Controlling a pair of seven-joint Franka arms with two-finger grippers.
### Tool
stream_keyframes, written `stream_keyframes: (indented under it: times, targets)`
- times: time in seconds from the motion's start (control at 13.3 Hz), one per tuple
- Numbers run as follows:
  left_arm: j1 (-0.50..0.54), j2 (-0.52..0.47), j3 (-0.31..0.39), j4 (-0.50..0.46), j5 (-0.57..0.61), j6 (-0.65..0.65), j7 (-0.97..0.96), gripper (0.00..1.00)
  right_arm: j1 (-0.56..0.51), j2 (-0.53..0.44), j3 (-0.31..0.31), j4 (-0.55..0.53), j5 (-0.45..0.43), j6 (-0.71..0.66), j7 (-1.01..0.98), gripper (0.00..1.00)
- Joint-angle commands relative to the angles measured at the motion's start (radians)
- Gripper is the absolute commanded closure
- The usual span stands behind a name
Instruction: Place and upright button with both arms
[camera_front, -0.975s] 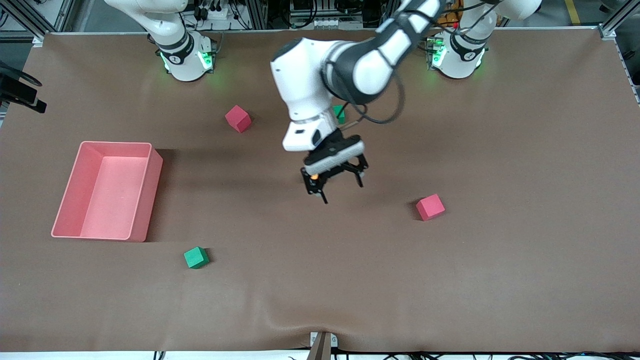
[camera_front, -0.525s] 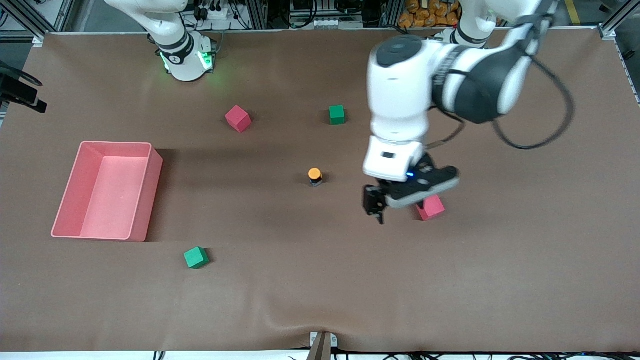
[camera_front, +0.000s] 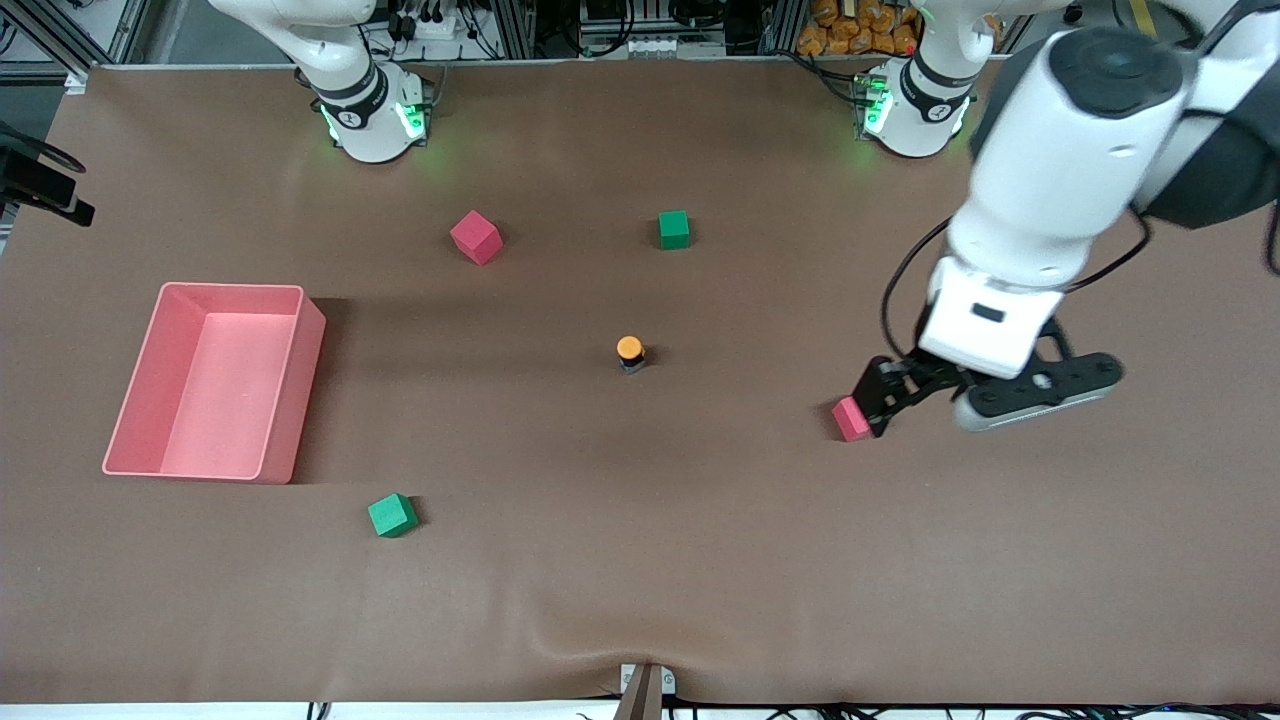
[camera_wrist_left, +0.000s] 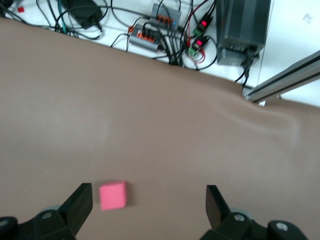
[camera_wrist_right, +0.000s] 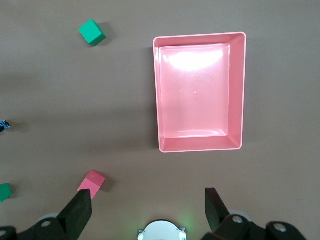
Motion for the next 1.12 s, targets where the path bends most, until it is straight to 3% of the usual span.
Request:
stream_keyframes:
  times: [0.0, 0.22, 0.45, 0.6, 0.82, 1.05]
  targets:
    - [-0.006, -0.114, 0.168, -0.034, -0.201, -0.098, 0.200, 0.00, -0.005, -0.001, 0.006, 0.002, -0.005, 0.000, -0.002, 0.00]
    - [-0.009, -0.203, 0.271, -0.057, -0.309, -0.247, 0.282, 0.00, -0.005, -0.001, 0.006, 0.002, -0.005, -0.002, -0.002, 0.00]
    - [-0.012, -0.376, 0.389, -0.277, -0.381, -0.201, 0.426, 0.00, -0.005, -0.001, 0.006, 0.002, -0.005, -0.003, -0.004, 0.00]
    - [-0.012, -0.424, 0.457, -0.353, -0.387, -0.200, 0.522, 0.00, -0.004, -0.001, 0.006, 0.002, -0.006, -0.005, -0.004, 0.00]
    - [-0.012, -0.436, 0.520, -0.347, -0.360, -0.212, 0.616, 0.00, 0.013, -0.005, 0.007, 0.002, -0.009, -0.013, -0.004, 0.00]
    - [-0.014, -0.432, 0.538, -0.306, -0.306, -0.226, 0.624, 0.00, 0.013, -0.002, 0.007, 0.001, -0.020, -0.013, -0.004, 0.00]
